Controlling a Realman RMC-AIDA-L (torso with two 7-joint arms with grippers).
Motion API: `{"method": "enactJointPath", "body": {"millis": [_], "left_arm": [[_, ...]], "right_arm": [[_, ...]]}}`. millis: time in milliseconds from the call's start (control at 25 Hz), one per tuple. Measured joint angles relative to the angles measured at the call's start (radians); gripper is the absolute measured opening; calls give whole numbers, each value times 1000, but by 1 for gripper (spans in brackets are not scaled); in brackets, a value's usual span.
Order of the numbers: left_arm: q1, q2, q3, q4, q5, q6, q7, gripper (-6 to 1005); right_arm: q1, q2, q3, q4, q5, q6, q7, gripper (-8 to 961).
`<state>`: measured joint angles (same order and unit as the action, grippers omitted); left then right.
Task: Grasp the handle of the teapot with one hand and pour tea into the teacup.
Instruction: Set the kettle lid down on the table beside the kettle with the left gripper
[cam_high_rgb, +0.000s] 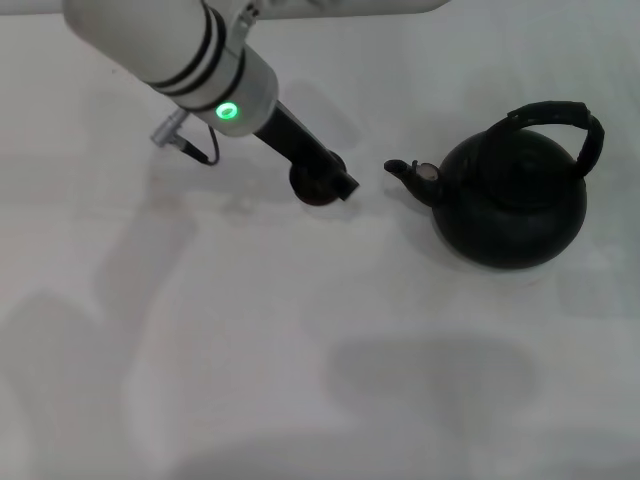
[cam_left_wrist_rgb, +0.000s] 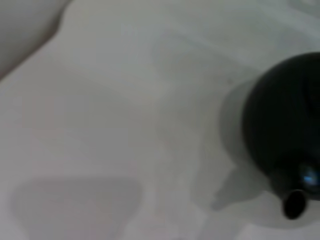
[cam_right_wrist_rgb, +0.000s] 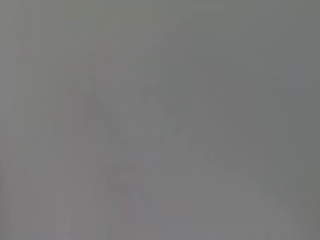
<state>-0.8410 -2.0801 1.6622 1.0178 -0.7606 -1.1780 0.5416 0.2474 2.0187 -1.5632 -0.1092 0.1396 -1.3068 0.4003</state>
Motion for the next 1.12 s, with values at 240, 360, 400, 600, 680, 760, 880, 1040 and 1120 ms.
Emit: {"method": "enactJointPath", "body": {"millis": [240, 360, 400, 600, 680, 760, 880, 1040, 1120], "left_arm": [[-12, -2, 61, -33, -36, 1, 0, 678], [-15, -4, 85, -40, -52, 7, 1, 677], [-15, -4, 99, -40, -63, 17, 5, 677], [-21, -4, 128, -49, -76, 43, 9, 678], [-25, -5, 136, -62, -79, 45, 10, 679], [-25, -5, 140, -69, -80, 49, 11, 679], [-25, -5, 141, -85, -84, 62, 11, 679], [-20, -5, 150, -100, -88, 91, 12, 678], [-18, -5, 153, -103, -88, 103, 15, 678]], "right_arm": [[0, 0, -1, -1, 0, 0, 0, 867], [0, 0, -3, -2, -1, 0, 0, 866], [0, 0, -3, -3, -1, 0, 0, 866], [0, 0, -5, -5, -3, 1, 2, 866], [0, 1, -6, -4, -3, 2, 2, 866], [0, 1, -6, -2, -3, 6, 3, 866], [1, 1, -6, 0, -3, 9, 5, 866], [1, 2, -5, 0, -2, 10, 6, 867], [1, 2, -5, 0, -2, 10, 6, 867]]}}
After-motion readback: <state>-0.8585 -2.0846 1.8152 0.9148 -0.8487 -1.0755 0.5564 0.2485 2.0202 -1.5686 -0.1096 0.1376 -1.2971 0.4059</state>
